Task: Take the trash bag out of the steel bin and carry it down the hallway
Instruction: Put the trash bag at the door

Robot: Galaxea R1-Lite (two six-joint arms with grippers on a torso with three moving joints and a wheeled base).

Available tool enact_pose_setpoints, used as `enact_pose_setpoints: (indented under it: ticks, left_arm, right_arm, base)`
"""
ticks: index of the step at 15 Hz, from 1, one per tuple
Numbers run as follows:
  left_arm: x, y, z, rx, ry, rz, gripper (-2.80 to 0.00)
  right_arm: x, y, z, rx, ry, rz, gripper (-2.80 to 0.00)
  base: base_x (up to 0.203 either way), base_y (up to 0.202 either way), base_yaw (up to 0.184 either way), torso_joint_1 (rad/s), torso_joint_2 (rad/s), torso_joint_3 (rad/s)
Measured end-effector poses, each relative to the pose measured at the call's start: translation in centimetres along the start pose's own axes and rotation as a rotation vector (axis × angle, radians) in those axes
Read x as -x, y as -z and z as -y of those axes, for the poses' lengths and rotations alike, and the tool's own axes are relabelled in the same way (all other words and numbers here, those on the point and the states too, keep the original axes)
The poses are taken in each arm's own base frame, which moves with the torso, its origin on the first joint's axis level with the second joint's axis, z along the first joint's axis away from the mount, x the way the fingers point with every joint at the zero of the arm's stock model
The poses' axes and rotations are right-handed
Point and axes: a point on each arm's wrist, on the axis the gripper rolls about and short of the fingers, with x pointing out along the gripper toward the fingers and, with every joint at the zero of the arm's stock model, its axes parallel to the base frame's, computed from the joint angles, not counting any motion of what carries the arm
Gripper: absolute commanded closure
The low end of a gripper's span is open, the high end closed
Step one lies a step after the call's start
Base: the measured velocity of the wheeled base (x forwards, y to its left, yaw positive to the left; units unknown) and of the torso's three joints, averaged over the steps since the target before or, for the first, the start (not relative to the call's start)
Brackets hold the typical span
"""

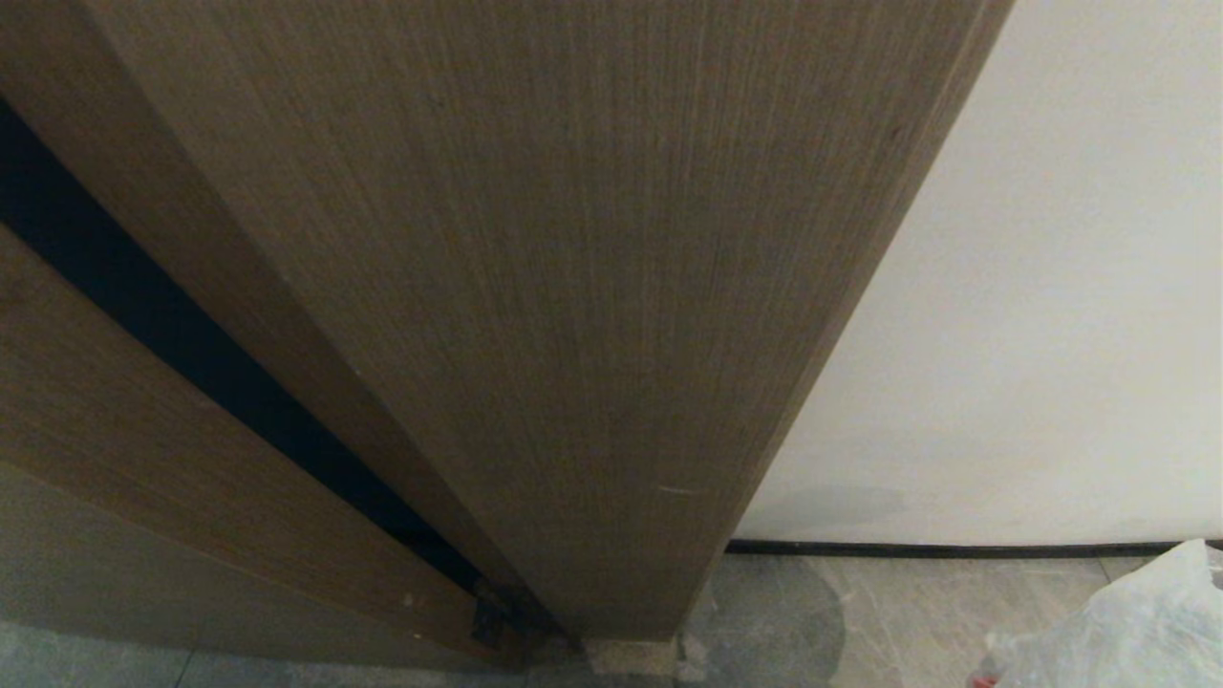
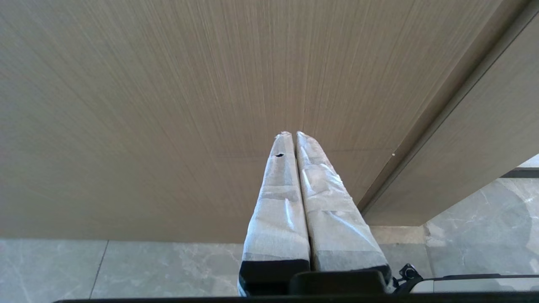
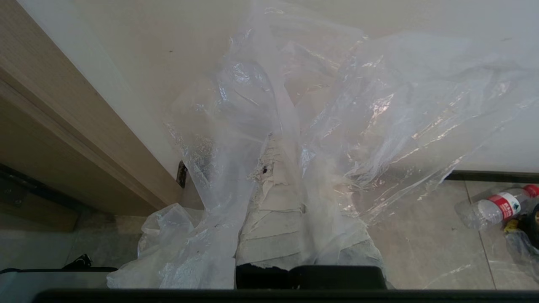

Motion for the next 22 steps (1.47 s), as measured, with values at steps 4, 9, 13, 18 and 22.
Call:
enact_pose_setpoints:
  ticks: [4, 9, 13, 18, 22]
  left_arm:
    - [0.00, 0.00, 0.00, 0.000, 0.000, 0.000, 0.00]
    - [0.00, -0.01, 0.00, -0.001, 0.000, 0.001, 0.00]
    - [0.00, -0.01, 0.00, -0.001, 0.000, 0.001, 0.00]
    - [0.00, 0.00, 0.00, 0.001, 0.000, 0.000, 0.00]
    - [0.00, 0.00, 0.00, 0.000, 0.000, 0.000, 0.00]
  right_arm:
    - [0.00, 0.00, 0.00, 0.000, 0.000, 0.000, 0.00]
    - [0.00, 0.00, 0.00, 0.000, 0.000, 0.000, 0.00]
    - [0.00, 0.00, 0.00, 0.000, 0.000, 0.000, 0.00]
    - [0.00, 0.00, 0.00, 0.000, 0.000, 0.000, 0.00]
    - [0.00, 0.00, 0.00, 0.000, 0.000, 0.000, 0.00]
  base:
    - [0.000, 0.000, 0.000, 0.000, 0.00, 0.000]
    - [0.000, 0.000, 0.000, 0.000, 0.00, 0.000]
    - [0.000, 0.000, 0.000, 0.000, 0.00, 0.000]
    - [0.000, 0.000, 0.000, 0.000, 0.00, 0.000]
    - [0.000, 0.000, 0.000, 0.000, 0.00, 0.000]
